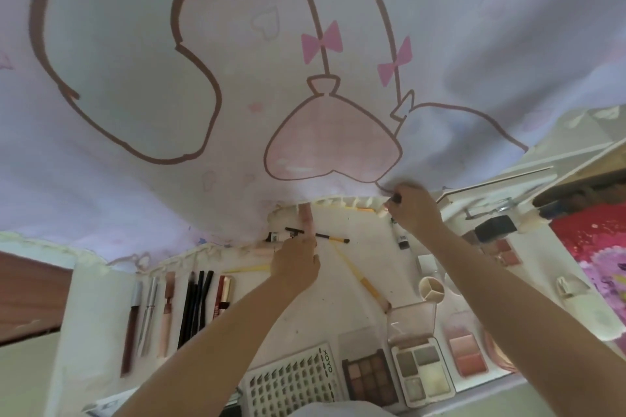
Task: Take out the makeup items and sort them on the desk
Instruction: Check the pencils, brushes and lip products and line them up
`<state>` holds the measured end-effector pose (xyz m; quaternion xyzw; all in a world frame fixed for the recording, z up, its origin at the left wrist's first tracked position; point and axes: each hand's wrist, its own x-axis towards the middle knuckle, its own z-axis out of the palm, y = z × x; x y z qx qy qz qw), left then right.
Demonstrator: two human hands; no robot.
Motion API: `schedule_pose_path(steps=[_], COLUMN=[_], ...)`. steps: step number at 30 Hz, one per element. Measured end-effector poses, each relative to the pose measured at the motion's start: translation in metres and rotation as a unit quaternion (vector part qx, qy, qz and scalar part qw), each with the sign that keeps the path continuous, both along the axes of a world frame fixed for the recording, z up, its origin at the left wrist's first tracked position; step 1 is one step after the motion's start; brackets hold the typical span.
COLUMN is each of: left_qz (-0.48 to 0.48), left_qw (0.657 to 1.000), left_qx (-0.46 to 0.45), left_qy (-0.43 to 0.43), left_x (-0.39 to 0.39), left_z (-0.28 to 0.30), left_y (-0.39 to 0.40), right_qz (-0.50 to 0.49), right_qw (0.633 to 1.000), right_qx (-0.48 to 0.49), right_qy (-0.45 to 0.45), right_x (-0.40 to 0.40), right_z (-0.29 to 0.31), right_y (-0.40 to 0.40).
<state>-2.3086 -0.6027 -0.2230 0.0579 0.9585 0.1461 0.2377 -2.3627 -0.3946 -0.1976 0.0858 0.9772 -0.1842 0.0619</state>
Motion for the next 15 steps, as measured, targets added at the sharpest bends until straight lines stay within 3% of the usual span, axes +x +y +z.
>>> schedule_pose_path(steps=[7, 15], left_qz=[-0.020, -0.015], left_qw=[1.000, 1.000], left_qx=[-0.014, -0.008], left_qy=[-0.015, -0.019], left_x=[-0.001, -0.003], left_z=[-0.012, -0.014], left_y=[-0.008, -0.017], right_qz=[0.060, 0.087], right_qw=[0.994, 0.991], right_qx=[0.081, 0.096], right_qy=[-0.036, -0.044], right_x=[-0.009, -0.017], right_z=[-0.013, -0.016], right_y=[-0.004, -0.008])
